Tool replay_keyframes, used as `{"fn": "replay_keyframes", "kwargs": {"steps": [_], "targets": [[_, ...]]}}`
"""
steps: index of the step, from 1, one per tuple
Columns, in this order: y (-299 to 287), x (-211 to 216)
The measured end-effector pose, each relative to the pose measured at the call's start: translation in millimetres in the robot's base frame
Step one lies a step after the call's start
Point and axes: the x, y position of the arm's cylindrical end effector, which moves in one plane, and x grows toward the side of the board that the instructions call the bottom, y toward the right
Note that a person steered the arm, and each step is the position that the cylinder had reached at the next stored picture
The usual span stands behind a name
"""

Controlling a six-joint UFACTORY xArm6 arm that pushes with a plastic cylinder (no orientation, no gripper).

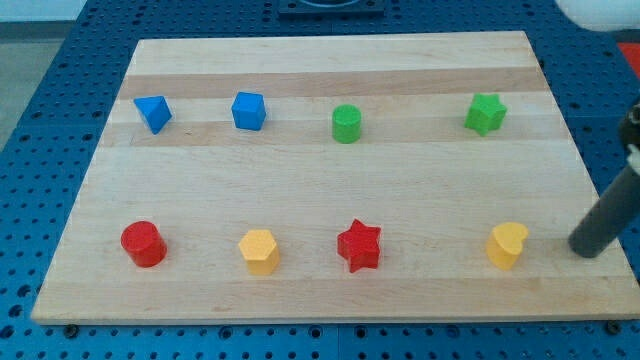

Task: Move yellow heart to the right of red star

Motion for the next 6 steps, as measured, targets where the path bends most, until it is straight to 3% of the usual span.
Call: {"fn": "replay_keyframes", "kwargs": {"steps": [6], "targets": [[-172.1,3.7]]}}
